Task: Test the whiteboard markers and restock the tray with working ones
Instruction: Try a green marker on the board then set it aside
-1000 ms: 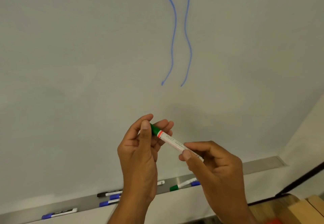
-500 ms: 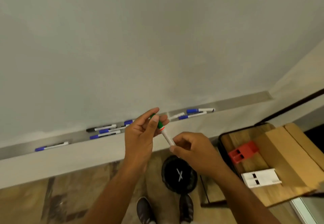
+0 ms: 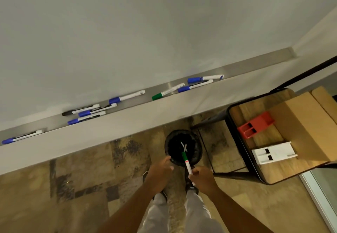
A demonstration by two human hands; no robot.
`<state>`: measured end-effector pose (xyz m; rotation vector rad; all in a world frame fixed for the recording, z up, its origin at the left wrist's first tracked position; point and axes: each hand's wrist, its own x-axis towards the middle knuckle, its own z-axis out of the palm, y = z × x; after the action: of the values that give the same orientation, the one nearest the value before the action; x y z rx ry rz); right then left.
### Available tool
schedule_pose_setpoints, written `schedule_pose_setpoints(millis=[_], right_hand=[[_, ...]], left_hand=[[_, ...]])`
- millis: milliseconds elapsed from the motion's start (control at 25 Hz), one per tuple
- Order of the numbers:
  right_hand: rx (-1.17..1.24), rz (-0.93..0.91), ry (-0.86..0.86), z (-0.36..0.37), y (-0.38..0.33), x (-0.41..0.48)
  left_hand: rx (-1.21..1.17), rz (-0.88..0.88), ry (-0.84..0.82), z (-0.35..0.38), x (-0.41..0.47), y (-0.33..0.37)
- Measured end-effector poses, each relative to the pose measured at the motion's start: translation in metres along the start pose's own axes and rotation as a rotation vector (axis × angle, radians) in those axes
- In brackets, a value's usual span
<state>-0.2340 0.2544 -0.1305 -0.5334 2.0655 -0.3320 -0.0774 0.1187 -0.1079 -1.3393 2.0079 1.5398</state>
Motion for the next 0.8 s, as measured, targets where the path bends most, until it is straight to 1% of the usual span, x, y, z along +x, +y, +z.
schedule_pose_setpoints(millis=[80,200,360,480,640,800], right_hand=[[-0.022,0.063,-0.013,0.011,0.016,0.019],[-0.02,0.113,-0.028,0.024,0.023,0.053],[-0.022,0.115,-0.007,0.026,0.015,0.1],[-0.096,0.082,0.003,0.018,0.014,0.122],[-0.047,0.074,0.027,0.007,0.01,0.125],[-0.025,0.054,0.044,0.003,0.004,0.108]], left_hand=[[0.083,-0.029,0.008,0.01,0.011,-0.022],[0.058,-0.128,0.06,0.022,0.026,-0.047],[0.048,-0.162,0.082,0.034,0.038,-0.073],[0.059,-0.176,0.091,0.042,0.037,-0.087],[0.059,-0.197,0.084,0.042,0.033,-0.085],[0.11,-0.169,0.146,0.033,0.035,-0.065]])
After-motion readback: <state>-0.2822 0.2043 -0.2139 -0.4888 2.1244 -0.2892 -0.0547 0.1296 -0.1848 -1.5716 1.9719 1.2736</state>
